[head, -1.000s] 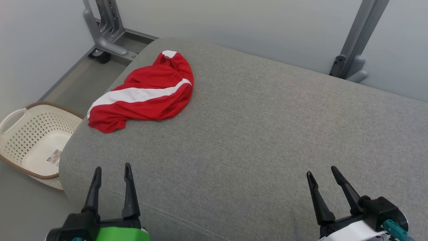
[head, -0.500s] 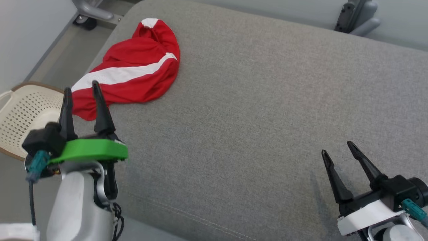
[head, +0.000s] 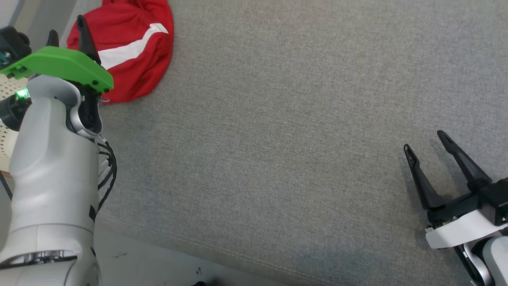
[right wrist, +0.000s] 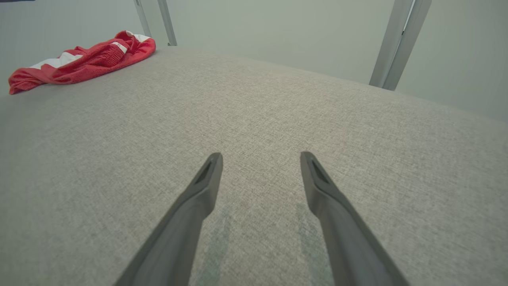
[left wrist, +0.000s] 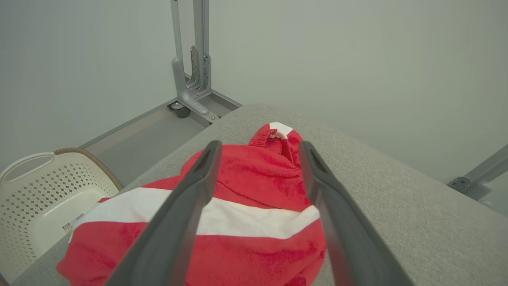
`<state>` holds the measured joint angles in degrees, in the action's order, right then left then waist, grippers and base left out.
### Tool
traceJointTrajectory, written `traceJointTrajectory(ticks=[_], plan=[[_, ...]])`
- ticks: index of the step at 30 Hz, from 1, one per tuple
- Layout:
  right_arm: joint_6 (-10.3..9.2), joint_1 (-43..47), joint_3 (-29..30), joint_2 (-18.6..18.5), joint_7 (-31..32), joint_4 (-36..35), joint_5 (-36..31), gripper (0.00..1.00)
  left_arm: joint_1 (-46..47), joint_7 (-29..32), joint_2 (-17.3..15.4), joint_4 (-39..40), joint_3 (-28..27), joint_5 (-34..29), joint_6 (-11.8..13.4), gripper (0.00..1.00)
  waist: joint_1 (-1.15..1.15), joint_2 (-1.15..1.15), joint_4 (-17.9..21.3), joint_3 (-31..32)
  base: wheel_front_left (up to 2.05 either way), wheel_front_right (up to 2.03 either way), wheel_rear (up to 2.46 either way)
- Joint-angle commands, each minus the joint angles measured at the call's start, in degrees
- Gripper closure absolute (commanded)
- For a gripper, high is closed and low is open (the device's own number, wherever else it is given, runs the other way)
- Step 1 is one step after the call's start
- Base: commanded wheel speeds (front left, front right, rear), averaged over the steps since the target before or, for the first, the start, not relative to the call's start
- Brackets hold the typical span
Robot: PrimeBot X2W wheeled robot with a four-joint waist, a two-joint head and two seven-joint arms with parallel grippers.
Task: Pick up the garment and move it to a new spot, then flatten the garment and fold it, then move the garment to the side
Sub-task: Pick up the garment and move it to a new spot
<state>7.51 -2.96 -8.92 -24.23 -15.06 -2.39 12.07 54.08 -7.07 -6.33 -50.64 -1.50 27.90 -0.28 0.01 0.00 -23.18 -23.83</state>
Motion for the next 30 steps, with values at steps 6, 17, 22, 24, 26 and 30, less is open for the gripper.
traceJointTrajectory(ticks=[6, 17, 22, 24, 26, 30], plan=[[-0.05, -3.0, 1.1, -3.7, -0.2, -1.9, -0.4, 0.00, 10.0, 10.5, -1.9, -11.9, -1.1, 2.9, 0.7, 0.00, -0.01, 0.00, 3.0, -9.7, 0.00, 0.00, 0.00], [-0.09, -6.0, 1.1, -6.4, 0.0, -2.3, 0.0, 0.00, 14.5, 15.6, -4.3, -21.3, -2.6, 5.3, 2.5, 0.00, -0.01, 0.00, 5.9, -14.1, 0.00, 0.00, 0.00], [-0.10, -6.1, 1.3, -5.8, 0.2, -2.0, -0.3, 0.00, 13.9, 16.1, -4.2, -22.5, -1.4, 4.5, 2.9, 0.00, -0.01, 0.00, 6.3, -14.9, 0.00, 0.00, 0.00], [-0.10, -6.2, 1.2, -5.7, 0.2, -1.9, -0.3, 0.00, 13.8, 15.7, -4.2, -22.6, -1.2, 4.4, 2.9, 0.00, -0.01, 0.00, 6.3, -15.0, 0.00, 0.00, 0.00], [-0.10, -6.6, 0.9, -5.4, 0.2, -1.6, -0.2, 0.00, 13.6, 15.0, -4.1, -22.8, -0.8, 4.3, 2.1, 1.00, -0.01, 0.00, 6.5, -14.8, 0.00, 0.00, 0.00], [-0.09, -7.3, 0.1, -4.4, 0.2, -1.3, 0.0, 0.00, 13.4, 8.4, -5.7, -21.7, -0.8, 3.7, 1.8, 1.00, -0.01, 0.00, 6.9, -13.4, 0.00, 0.00, 0.00]])
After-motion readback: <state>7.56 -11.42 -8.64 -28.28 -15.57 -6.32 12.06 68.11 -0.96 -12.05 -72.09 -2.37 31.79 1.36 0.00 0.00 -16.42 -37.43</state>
